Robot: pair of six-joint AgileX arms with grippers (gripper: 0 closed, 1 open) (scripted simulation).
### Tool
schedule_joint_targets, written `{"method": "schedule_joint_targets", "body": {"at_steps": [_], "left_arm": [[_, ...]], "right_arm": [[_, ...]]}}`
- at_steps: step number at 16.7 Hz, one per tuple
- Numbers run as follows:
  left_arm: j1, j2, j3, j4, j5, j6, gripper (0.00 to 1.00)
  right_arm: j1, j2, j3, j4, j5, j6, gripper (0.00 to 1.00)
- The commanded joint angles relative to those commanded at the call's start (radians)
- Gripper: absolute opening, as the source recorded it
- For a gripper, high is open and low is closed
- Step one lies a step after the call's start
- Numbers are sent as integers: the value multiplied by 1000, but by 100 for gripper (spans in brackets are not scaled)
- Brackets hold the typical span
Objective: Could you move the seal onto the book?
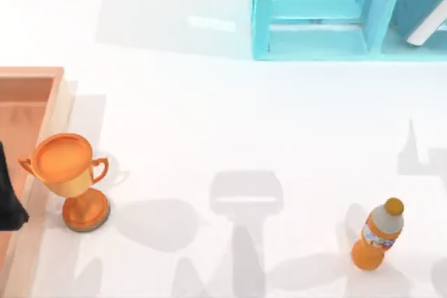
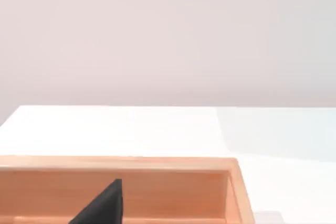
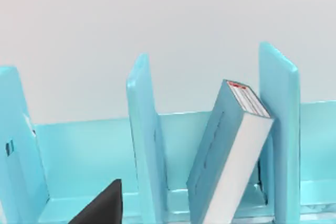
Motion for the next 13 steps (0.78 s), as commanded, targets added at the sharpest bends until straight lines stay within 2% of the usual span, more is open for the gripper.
{"method": "schedule_joint_targets", "body": {"at_steps": [9, 13], "left_arm": [[0, 0, 0, 0, 0, 0, 100], [0, 0, 0, 0, 0, 0, 100]], "right_arm": [[-28, 1089, 332, 611, -23, 183, 100], [-35, 1432, 459, 833, -34, 243, 100]]}}
